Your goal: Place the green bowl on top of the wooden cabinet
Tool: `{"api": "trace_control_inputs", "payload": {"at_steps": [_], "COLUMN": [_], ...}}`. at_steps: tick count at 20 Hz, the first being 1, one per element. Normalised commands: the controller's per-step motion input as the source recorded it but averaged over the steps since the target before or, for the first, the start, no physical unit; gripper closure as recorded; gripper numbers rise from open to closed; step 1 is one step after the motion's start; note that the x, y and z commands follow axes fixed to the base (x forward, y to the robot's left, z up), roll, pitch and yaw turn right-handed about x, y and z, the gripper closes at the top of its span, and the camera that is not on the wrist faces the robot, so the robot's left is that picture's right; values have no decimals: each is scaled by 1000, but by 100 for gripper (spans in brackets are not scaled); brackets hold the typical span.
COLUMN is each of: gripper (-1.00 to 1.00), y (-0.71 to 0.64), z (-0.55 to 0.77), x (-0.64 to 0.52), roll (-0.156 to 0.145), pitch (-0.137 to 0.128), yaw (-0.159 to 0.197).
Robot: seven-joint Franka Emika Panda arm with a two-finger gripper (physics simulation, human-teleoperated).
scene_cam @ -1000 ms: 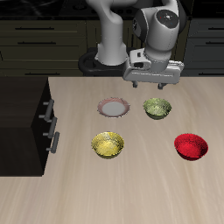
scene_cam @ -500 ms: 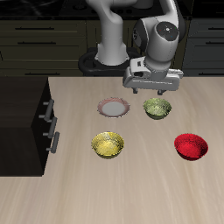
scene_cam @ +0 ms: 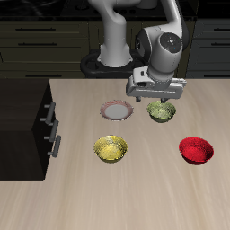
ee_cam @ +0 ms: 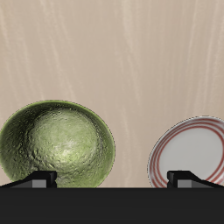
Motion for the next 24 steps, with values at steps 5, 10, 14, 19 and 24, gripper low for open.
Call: {"api": "trace_control_inputs", "payload": {"at_steps": [5, 10, 14, 19, 24], "gripper": [-100, -100, -100, -100, -100], "y": [-13, -3, 47, -16, -3], "z": [-212, -143, -253, -263, -83], "x": [-7, 24, -56, 17, -13], "roll": [-1, -1, 6, -3, -1], "pitch": [29, 14, 30, 35, 7], "yaw": [-9, 5, -5, 6, 10]}}
